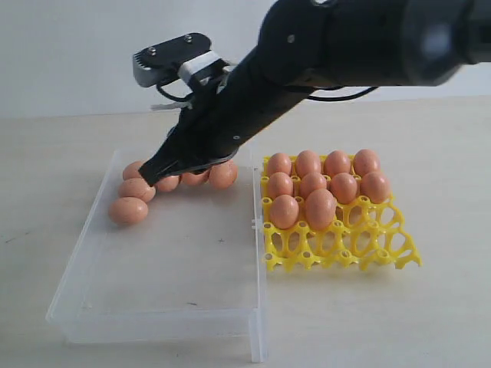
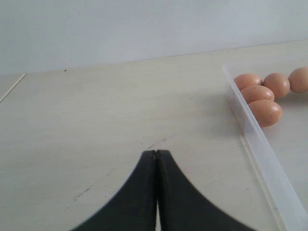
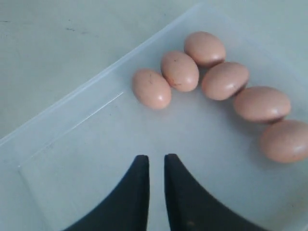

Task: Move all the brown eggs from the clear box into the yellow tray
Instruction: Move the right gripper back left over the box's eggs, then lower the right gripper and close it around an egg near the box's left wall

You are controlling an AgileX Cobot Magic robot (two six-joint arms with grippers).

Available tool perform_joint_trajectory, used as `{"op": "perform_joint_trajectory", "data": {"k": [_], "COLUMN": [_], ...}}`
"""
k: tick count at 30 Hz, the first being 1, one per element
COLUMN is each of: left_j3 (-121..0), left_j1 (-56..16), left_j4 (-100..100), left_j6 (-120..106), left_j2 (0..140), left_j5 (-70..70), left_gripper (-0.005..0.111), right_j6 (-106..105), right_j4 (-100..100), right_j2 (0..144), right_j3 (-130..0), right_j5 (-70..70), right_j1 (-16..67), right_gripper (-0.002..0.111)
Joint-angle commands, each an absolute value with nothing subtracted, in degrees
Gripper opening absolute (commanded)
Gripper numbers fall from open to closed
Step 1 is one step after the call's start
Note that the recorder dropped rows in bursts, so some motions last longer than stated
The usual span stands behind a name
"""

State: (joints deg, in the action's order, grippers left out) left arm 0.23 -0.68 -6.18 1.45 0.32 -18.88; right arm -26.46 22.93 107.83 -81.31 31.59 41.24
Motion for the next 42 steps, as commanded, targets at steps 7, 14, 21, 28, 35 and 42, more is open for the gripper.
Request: {"op": "perform_joint_trajectory", "data": {"k": [7, 14, 21, 28, 35, 42], "left_j3": [0.0, 0.0, 0.0, 0.0, 0.0, 0.0], "left_j1": [-0.61, -0.61, -0.61, -0.61, -0.61, -0.61], "left_j4": [-6.01, -6.01, -6.01, -6.01, -6.01, -6.01], "left_j6": [1.7, 1.7, 1.7, 1.7, 1.7, 1.7], "left_j2": [0.0, 0.0, 0.0, 0.0, 0.0, 0.0], "left_j5": [-18.09, -18.09, -18.09, -18.09, -18.09, -18.09], "left_gripper": [0.0, 0.0, 0.0, 0.0, 0.0, 0.0], "right_j6": [-39.35, -49.1, -51.58, -52.41, -52.52, -54.35], "right_j4": [16.84, 17.07, 15.93, 16.06, 17.1, 17.63], "right_j2": [124.43, 129.93, 131.72, 132.67, 134.09, 135.63], "right_j3": [-102.33, -105.59, -105.59, -105.59, -105.59, -105.59], "right_j5": [38.08, 34.98, 29.14, 25.55, 26.16, 25.2], "right_j1": [46.0, 47.3, 47.3, 47.3, 47.3, 47.3], "right_gripper": [0.056, 0.056, 0.056, 0.056, 0.056, 0.054]}}
